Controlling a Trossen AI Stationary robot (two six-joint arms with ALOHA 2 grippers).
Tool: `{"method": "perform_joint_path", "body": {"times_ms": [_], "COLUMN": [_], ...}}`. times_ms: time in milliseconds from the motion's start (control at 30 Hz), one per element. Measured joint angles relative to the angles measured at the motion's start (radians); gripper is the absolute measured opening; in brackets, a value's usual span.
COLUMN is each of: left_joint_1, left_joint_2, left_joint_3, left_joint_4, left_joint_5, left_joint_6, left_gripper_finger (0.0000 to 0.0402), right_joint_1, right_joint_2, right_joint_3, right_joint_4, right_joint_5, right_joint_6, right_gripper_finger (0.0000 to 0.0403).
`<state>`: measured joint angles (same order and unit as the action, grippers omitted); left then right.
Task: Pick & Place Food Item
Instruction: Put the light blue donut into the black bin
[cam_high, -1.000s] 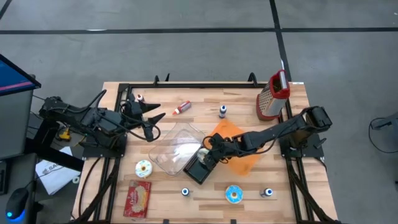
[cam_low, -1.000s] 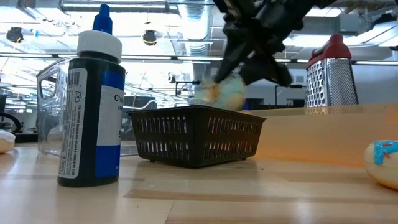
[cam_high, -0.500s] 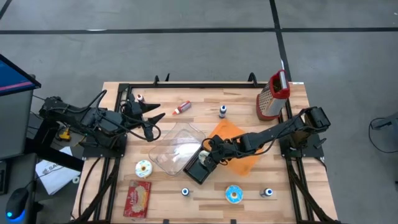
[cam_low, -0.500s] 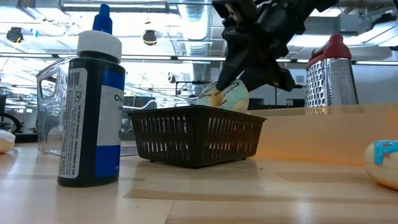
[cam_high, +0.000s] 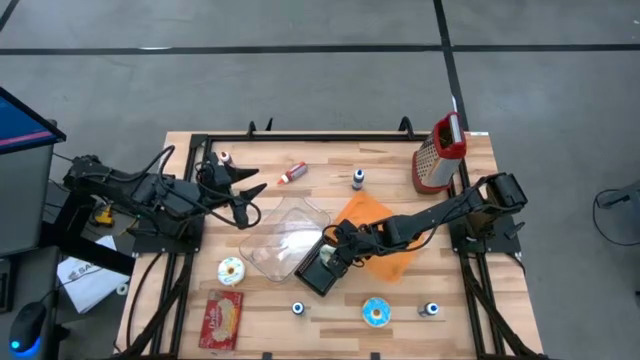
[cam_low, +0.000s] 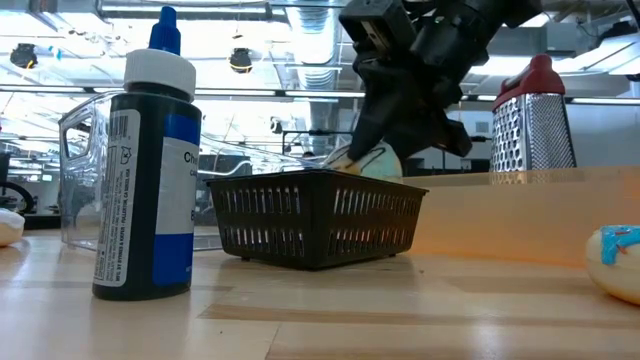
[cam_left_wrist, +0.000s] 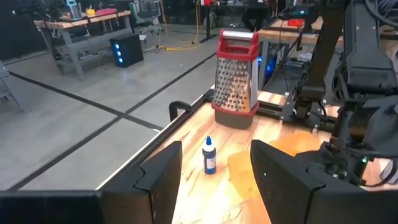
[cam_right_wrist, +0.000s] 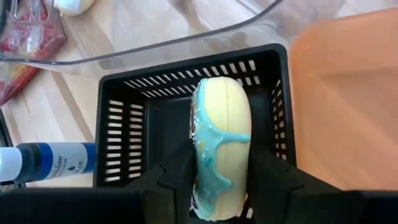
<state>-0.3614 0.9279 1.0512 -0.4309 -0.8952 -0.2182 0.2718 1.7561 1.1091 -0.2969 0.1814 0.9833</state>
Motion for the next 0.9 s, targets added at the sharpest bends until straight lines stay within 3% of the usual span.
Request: {"method": "perform_joint_path", "body": {"times_ms": [500, 900], "left_joint_1": [0.000, 0.000], "left_joint_2": [0.003, 0.003], "left_joint_3": [0.000, 0.000], "left_joint_4": [0.001, 0.001], "left_joint_5": [-0.001, -0.003], "left_joint_6": [0.000, -0.001], "left_gripper_finger": [0.0186, 0.0186], "right_joint_1": [-0.021, -0.046], "right_joint_2": [0.000, 0.000], "right_joint_3": [0.000, 0.000], "right_joint_4": [-0.005, -0.012], "right_joint_5": [0.002, 0.003], "right_joint_6": [-0.039, -0.058], "right_gripper_finger": [0.0159, 0.0147]}}
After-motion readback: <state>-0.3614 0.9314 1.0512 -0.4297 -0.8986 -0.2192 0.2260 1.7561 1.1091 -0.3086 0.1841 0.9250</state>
